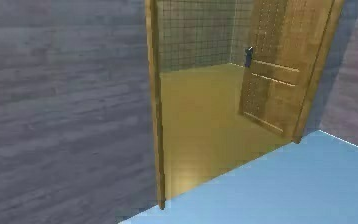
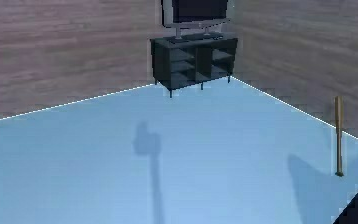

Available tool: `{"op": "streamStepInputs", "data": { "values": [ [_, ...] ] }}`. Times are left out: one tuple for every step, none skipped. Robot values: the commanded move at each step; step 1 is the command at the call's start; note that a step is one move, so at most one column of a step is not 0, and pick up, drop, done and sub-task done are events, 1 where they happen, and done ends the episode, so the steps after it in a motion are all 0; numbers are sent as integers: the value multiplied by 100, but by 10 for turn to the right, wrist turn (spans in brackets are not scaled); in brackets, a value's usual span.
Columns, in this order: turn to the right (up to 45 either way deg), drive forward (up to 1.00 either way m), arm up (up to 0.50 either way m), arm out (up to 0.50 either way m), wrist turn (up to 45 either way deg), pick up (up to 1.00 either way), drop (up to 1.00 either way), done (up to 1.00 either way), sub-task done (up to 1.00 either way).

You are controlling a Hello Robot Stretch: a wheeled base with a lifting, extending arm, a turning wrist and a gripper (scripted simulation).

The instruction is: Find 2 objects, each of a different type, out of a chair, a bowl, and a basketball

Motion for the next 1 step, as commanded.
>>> {"op": "streamStepInputs", "data": {
  "values": [
    [450,0,0,0,0,0,0,0,0]
  ]
}}
